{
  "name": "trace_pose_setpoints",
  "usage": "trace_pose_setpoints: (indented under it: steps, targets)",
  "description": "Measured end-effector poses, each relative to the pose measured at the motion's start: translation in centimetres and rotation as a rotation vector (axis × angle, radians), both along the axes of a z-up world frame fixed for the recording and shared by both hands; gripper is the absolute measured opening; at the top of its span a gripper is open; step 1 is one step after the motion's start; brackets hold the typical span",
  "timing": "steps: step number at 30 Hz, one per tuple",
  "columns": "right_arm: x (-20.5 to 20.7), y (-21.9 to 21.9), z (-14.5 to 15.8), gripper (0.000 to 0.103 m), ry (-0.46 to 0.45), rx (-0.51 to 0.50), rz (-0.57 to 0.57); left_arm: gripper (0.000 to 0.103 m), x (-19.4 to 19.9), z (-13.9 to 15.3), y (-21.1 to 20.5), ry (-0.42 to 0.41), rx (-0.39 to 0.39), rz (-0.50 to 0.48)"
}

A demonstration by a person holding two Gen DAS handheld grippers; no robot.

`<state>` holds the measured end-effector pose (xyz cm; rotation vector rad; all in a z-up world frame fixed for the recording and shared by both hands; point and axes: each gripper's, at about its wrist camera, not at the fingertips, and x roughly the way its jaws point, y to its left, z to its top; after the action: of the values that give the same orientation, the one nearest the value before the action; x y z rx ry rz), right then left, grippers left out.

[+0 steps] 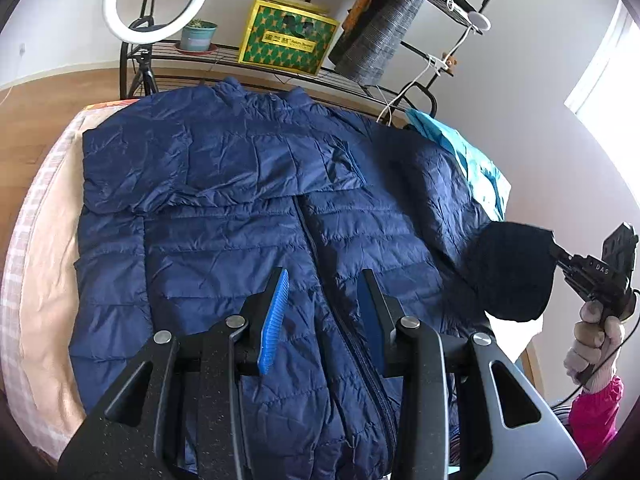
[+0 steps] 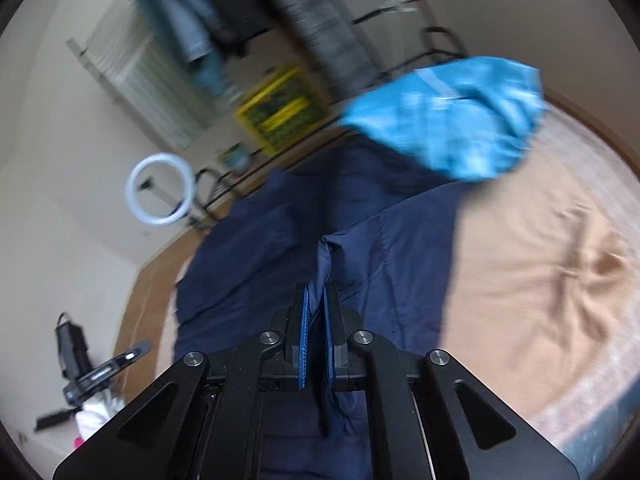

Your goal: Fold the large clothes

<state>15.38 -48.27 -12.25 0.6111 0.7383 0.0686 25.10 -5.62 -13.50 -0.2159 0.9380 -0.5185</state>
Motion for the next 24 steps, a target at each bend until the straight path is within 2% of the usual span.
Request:
trace_pose_setpoints:
  steps: [5, 12, 18, 22, 24]
  targets:
    - [4.9, 5.8, -0.6, 0.006, 0.009, 0.006, 0.132, 0.036, 0.6, 0.3, 1.7, 0.004, -0.025, 0.04]
    - [10.9, 13.3, -4.1, 0.006, 0.071, 0.004, 0.271, 0.036, 1.3, 0.3, 4.2, 0.013, -0.052, 0.098]
    - [14.3, 17.1, -7.2, 0.006, 0.119, 0.016, 0.354, 0.036, 2.3, -0.6, 5.7, 0.045, -0.059, 0.146]
    - [14.9, 18.0, -7.0, 0.015, 0.142, -0.012, 0.386, 0.036, 3.2, -2.0, 5.6, 0.089, -0.069, 0.158]
    - [14.7, 17.3, -6.1, 0.026, 0.114, -0.003, 0.391, 0.036, 3.5, -2.8, 5.3, 0.122, -0.088, 0.152]
